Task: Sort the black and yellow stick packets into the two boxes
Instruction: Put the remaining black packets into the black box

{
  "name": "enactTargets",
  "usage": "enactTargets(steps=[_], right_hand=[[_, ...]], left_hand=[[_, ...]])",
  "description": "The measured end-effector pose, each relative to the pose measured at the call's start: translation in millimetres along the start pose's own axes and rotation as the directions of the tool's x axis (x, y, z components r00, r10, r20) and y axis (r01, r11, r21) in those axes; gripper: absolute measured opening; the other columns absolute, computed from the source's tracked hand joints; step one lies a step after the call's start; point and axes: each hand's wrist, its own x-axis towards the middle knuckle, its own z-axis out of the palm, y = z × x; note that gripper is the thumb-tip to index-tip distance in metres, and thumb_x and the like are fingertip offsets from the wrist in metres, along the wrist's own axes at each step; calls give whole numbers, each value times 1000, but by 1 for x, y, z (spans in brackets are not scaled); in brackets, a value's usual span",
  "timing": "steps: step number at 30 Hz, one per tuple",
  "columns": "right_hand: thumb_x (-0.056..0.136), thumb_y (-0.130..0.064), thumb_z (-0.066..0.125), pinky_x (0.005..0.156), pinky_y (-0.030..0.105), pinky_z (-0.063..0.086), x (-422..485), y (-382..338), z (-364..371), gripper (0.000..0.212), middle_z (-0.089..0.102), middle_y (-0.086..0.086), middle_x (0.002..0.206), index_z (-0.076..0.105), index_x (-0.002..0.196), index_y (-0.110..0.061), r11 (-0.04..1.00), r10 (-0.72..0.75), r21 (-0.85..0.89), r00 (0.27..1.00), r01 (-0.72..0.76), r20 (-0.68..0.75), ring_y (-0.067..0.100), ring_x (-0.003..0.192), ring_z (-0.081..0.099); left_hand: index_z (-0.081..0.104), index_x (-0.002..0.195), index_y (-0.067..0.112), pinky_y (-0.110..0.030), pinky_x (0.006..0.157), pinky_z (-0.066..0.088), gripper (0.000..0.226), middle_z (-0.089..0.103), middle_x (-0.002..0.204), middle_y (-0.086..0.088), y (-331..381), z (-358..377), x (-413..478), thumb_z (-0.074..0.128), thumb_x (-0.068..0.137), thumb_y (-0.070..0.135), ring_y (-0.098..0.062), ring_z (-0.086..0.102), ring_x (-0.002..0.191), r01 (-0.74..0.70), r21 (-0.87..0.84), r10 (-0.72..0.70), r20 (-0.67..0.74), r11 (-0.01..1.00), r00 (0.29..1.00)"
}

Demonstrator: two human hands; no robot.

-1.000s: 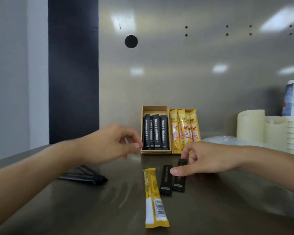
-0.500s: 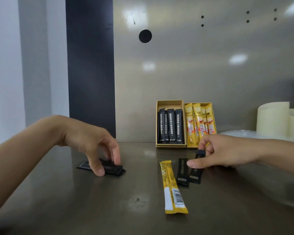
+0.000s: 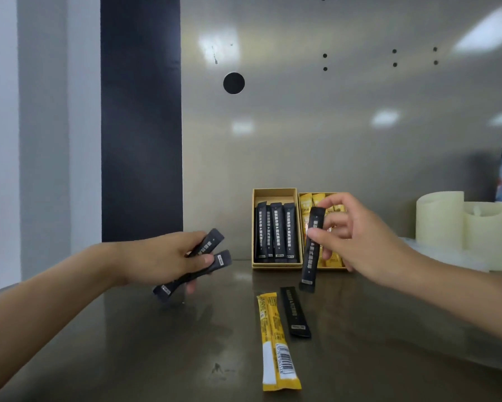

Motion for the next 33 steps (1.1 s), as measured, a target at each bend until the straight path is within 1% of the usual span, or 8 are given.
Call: enactTargets(steps=[2,5,8,12,17,21,30,33], right_hand=[[94,-24,69,53,16,47,-2,0,-1,31,71,1,91,47,115,-27,991,-88,-107,995,81,-55,14,67,70],[95,-29,67,68,18,48,-8,0,1,30,69,-16,88,46,117,-31,950,-157,-275,987,147,-15,8,78,67],[96,-32,64,63,12,44,-8,1,3,30,63,-34,89,43,118,-36,936,-175,-307,985,170,13,5,82,65],[97,-35,63,62,14,45,-6,4,2,31,65,-21,85,43,120,-38,926,-174,-340,985,162,-5,3,85,66],[96,-28,65,76,32,58,8,-4,-5,30,71,-5,95,47,120,-30,944,-150,-300,989,140,-13,8,82,70],[96,-27,65,81,27,59,39,-15,0,32,66,-8,105,47,122,-27,935,-139,-325,990,142,30,7,87,69],[96,-23,67,66,12,49,76,8,36,34,64,-6,104,51,125,-21,899,-117,-421,992,122,37,3,82,66],[95,-29,67,70,12,49,73,12,35,39,60,-9,110,52,129,-22,853,-138,-505,990,133,28,0,82,60]], left_hand=[[54,99,14,-39,78,58,23,74,79,-1,1,4,3,45,106,34,-11,68,67,-43,31,45,-82,999,996],[51,96,15,-41,77,59,22,72,83,3,0,8,6,46,106,34,-12,68,64,-79,84,90,-143,993,986],[51,95,17,-41,76,59,21,70,83,3,-1,10,6,47,105,34,-11,68,61,-79,117,99,-177,990,979],[51,93,20,-47,74,60,19,70,82,3,-2,8,6,48,104,34,-12,68,61,-97,116,120,-212,988,970],[51,91,21,-41,65,60,18,70,81,1,-5,7,8,50,104,33,-21,68,63,-111,100,132,-235,989,963],[51,93,24,-23,60,54,14,70,82,2,-6,12,11,49,104,33,-18,68,62,-114,124,139,-210,986,968],[51,95,26,-26,67,54,12,69,83,5,-3,16,11,48,104,34,-17,68,72,-149,120,169,-186,982,968],[50,94,27,-27,68,54,13,69,82,6,-4,16,12,49,104,35,-15,68,71,-144,128,166,-178,981,970]])
